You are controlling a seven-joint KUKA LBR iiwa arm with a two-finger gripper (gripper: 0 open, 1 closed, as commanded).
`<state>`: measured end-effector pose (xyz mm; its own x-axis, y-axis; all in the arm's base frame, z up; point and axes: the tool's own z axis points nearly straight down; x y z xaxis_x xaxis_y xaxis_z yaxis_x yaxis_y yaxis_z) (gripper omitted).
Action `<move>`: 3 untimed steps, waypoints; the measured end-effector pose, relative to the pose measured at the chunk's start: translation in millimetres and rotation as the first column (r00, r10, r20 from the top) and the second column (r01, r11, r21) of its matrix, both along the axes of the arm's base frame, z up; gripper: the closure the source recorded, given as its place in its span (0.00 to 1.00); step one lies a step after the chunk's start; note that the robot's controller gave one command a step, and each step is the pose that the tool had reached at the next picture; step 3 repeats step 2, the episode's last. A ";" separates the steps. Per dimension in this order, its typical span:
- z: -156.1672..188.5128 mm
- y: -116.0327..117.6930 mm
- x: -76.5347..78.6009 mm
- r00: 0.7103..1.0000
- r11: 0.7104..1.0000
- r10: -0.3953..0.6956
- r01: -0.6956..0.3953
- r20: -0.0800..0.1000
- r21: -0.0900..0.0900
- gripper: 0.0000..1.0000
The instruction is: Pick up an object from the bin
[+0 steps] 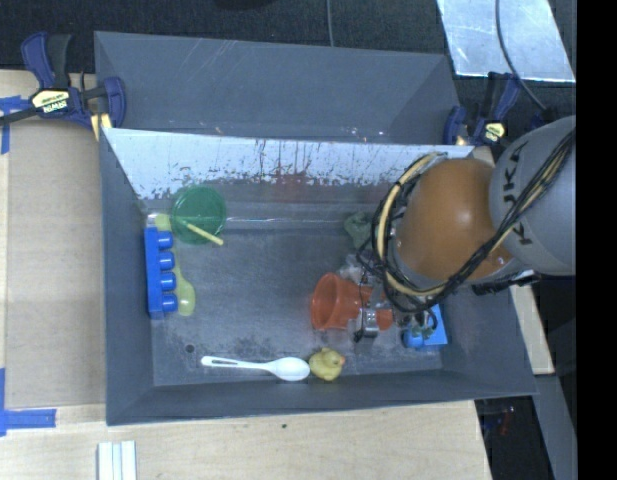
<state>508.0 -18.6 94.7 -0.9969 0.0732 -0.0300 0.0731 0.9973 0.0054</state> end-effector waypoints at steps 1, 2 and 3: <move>0.0 0.0 0.0 1.000 1.000 0.000 0.000 0.000 0.000 1.00; 0.0 0.0 0.0 1.000 1.000 0.000 0.000 0.000 0.000 1.00; 0.0 0.0 0.0 1.000 1.000 0.000 0.000 0.000 0.000 1.00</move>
Offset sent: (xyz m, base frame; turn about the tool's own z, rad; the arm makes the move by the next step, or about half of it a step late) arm 0.0000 0.0000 0.0000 0.0000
